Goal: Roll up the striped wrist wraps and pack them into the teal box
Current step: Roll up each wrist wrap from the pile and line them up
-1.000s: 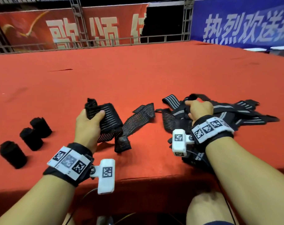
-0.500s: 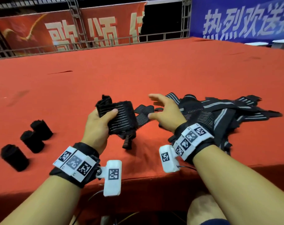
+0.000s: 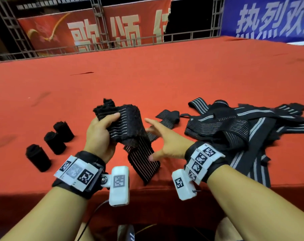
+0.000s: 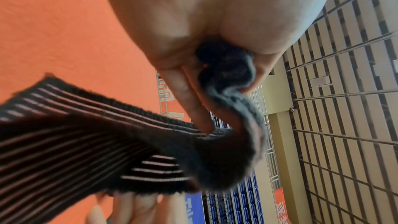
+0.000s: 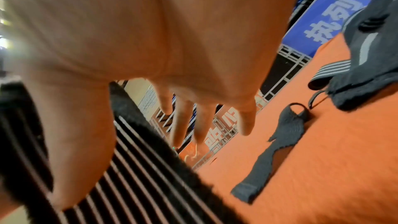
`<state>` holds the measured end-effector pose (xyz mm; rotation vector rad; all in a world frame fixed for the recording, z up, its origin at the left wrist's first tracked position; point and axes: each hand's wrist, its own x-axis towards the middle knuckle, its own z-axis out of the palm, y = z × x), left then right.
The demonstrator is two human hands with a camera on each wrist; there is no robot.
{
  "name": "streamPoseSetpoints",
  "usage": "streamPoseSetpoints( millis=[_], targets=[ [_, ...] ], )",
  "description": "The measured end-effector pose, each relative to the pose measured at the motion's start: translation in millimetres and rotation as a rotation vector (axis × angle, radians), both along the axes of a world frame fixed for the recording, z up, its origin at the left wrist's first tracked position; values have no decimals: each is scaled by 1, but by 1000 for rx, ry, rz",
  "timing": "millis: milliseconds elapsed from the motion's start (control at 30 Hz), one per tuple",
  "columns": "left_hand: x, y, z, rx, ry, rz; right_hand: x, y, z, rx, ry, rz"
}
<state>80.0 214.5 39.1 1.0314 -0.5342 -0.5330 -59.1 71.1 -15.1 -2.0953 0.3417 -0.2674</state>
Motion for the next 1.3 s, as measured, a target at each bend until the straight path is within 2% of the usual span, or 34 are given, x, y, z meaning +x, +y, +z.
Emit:
streamPoseSetpoints(
  millis=[100,233,300,400,500,667,833,900,967,1167,1233,1300],
  targets=[
    [6,6,-3,4,-11,32,22,10,-18,-85,86,-33],
    [19,16,-9,11,10,92,37,15,-20,-239,115,-184],
    [24,21,-14,37,7,105,45,13,-23,-271,190,-237],
    [32,22,-26,175,-43,98,61,9,-25,-344,307,-233],
    [42,23,-39,261,-40,97,81,8,-32,-447,424,-143],
    [56,27,-48,308,-28,67,111,-3,-46,-506,643,-147],
    [64,29,-49,327,-23,61,120,-16,-56,-487,651,-278],
    [62,26,-48,333,-22,50,118,-25,-55,-320,569,-404],
    [57,21,-47,330,-22,30,107,-38,-45,-174,355,-587],
    [24,-6,-32,275,4,-75,19,-86,11,-61,-333,-1173],
    [10,-14,-25,258,6,-113,-21,-103,23,-72,-434,-1312],
    [-2,-21,-21,252,3,-136,-59,-123,25,-18,-391,-1420]
  ],
)
